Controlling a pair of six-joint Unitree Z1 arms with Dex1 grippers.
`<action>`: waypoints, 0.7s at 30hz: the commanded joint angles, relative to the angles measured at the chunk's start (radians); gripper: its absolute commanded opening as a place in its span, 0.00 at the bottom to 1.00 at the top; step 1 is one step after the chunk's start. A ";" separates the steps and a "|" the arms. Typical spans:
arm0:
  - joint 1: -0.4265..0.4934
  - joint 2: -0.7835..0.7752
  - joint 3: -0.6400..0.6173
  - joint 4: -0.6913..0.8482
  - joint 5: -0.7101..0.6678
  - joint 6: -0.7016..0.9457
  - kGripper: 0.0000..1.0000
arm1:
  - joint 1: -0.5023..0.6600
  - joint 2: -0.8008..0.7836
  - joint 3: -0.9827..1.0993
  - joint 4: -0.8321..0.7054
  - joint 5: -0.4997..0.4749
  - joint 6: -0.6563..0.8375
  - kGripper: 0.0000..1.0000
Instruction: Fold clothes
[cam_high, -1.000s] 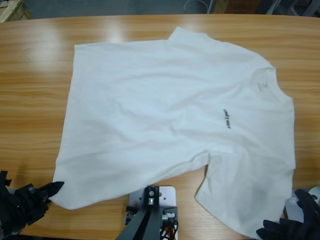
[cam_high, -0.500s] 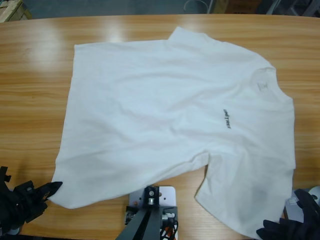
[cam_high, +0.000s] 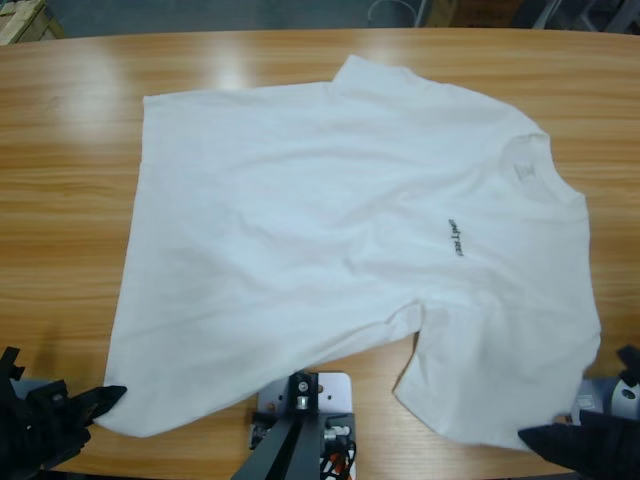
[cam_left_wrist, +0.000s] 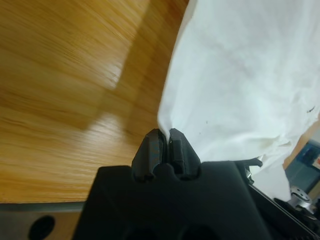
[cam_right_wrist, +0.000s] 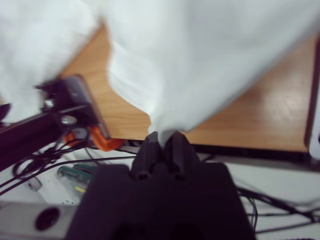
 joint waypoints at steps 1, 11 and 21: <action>0.049 -0.164 -0.001 0.154 -0.008 0.014 0.00 | -0.003 -0.140 -0.046 0.186 -0.216 -0.136 0.00; 0.130 -0.343 0.002 0.314 -0.003 0.054 0.00 | -0.003 -0.270 -0.127 0.406 -0.382 -0.331 0.00; 0.263 -0.357 -0.047 0.309 -0.003 0.173 0.00 | -0.167 -0.280 -0.152 0.341 -0.373 -0.700 0.00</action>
